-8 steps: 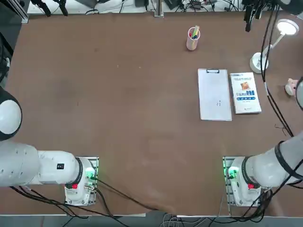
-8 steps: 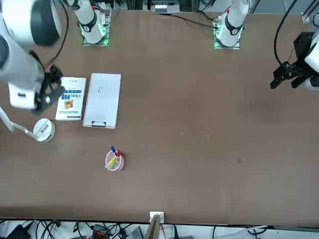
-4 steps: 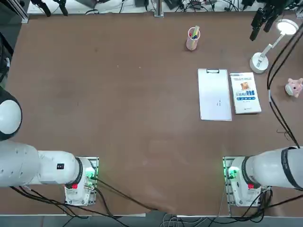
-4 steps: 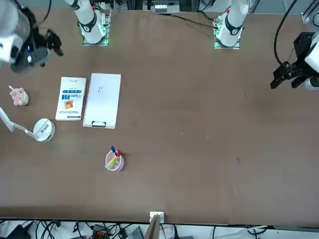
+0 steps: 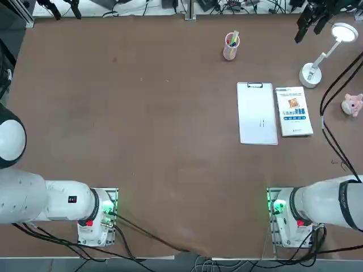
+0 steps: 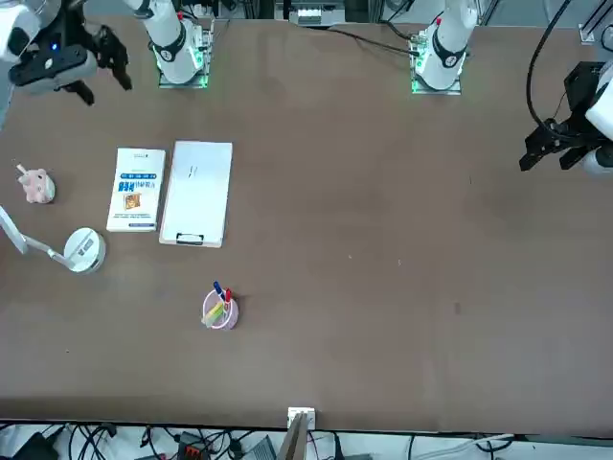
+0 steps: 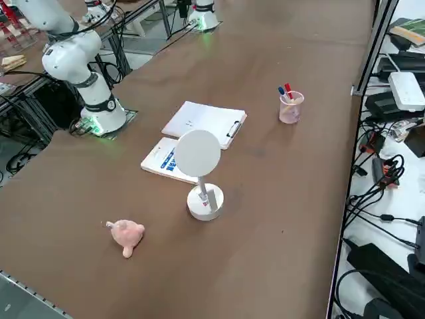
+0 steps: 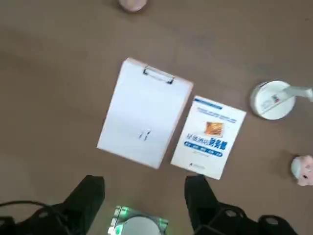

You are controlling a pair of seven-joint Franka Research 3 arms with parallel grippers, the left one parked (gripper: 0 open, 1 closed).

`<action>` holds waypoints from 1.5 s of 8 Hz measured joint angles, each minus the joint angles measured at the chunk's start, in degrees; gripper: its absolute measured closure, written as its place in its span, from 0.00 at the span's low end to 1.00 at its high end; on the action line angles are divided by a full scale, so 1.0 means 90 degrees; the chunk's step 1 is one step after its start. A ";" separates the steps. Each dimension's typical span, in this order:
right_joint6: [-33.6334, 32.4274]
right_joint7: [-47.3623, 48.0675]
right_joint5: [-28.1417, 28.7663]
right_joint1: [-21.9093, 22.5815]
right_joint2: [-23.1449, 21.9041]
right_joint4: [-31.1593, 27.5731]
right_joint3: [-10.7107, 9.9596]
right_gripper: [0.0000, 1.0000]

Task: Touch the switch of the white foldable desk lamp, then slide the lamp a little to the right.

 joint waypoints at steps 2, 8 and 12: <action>0.0044 0.0004 -0.0089 -0.0256 0.0660 0.0744 -0.0171 0.00; 0.0217 0.1512 -0.0084 -0.0305 0.1229 0.1319 -0.0158 0.00; -0.0072 0.1646 0.0167 -0.0307 0.1160 0.1312 -0.0168 0.00</action>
